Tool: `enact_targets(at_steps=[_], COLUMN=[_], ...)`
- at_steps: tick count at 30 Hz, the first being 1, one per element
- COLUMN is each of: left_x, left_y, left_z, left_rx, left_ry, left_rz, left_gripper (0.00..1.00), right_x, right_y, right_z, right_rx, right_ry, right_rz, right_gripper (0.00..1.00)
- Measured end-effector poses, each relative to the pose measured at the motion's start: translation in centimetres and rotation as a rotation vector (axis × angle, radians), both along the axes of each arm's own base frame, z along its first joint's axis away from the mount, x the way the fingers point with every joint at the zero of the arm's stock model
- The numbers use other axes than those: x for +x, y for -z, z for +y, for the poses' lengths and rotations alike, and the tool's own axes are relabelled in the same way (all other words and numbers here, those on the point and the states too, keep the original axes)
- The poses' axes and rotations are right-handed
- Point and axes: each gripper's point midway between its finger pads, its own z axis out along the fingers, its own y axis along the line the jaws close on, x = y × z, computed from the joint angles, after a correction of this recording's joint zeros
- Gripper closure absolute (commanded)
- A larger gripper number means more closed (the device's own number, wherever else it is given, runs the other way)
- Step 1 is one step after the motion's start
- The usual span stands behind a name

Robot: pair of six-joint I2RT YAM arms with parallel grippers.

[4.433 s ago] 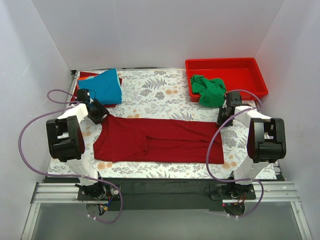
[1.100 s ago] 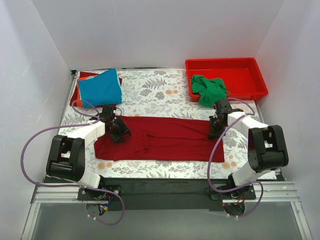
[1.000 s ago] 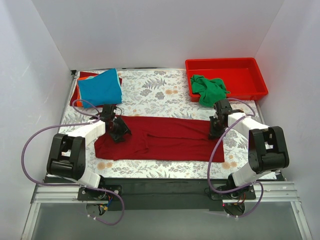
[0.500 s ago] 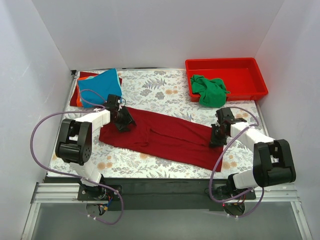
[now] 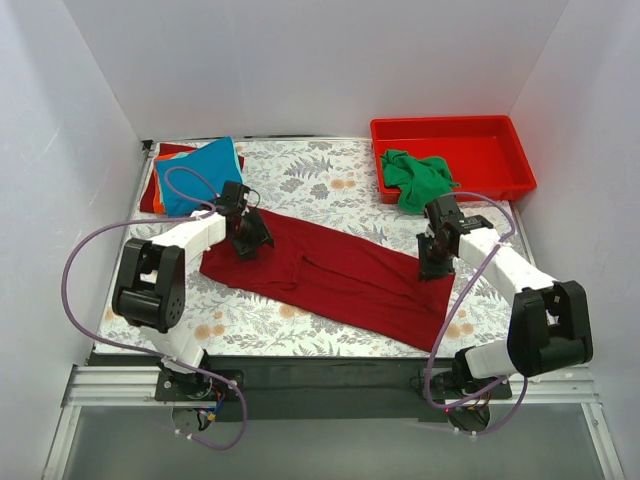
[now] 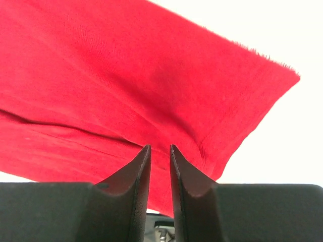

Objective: Fold and stack the t-shirts
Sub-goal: Fold the tshirt

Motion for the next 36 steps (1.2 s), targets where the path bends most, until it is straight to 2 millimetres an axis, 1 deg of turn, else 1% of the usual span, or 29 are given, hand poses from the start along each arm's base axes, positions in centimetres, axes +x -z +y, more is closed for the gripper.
enact_targets(at_steps=[3, 5, 7, 9, 11, 14, 15, 18, 25, 31, 36], left_x=[-0.3, -0.2, -0.2, -0.5, -1.5, -3.6, -3.5, -2.8, -1.1, 1.3, 3.8], left_y=[-2.1, -3.6, -4.3, -3.7, -2.1, 1.1, 1.2, 1.2, 1.2, 1.2, 1.1], left_z=[-0.1, -0.1, -0.2, -0.2, -0.2, -0.2, -0.3, -0.8, -2.4, -5.2, -8.2], left_rx=[-0.02, -0.038, -0.052, -0.054, -0.058, -0.071, -0.092, -0.125, -0.174, -0.19, -0.201], left_ry=[-0.019, -0.034, -0.042, -0.048, -0.058, -0.074, -0.083, -0.093, -0.071, -0.004, 0.076], left_rz=[-0.029, -0.062, -0.08, -0.067, -0.027, 0.07, 0.078, 0.063, 0.064, 0.046, 0.017], left_gripper=[0.49, 0.49, 0.49, 0.49, 0.49, 0.49, 0.49, 0.49, 0.49, 0.5, 0.5], right_x=[1.2, 1.3, 1.4, 1.5, 1.3, 0.5, 0.2, -1.0, -1.2, -2.1, -3.2], right_y=[-1.0, -0.9, -0.6, -0.1, 0.8, 2.2, 2.8, 4.1, 4.1, 4.2, 4.2], right_z=[0.3, 0.3, 0.6, 1.0, 1.6, 2.0, 2.0, 2.1, 2.2, 2.5, 3.3], right_rx=[-0.001, -0.004, 0.006, 0.026, 0.055, 0.08, 0.085, 0.093, 0.094, 0.106, 0.113], right_ry=[-0.047, -0.073, -0.094, -0.111, -0.122, -0.132, -0.134, -0.139, -0.113, -0.096, -0.107], right_rz=[-0.052, -0.054, -0.052, -0.052, -0.038, -0.001, 0.015, 0.059, 0.05, 0.053, 0.07], right_gripper=[0.72, 0.72, 0.72, 0.72, 0.72, 0.72, 0.72, 0.72, 0.73, 0.73, 0.73])
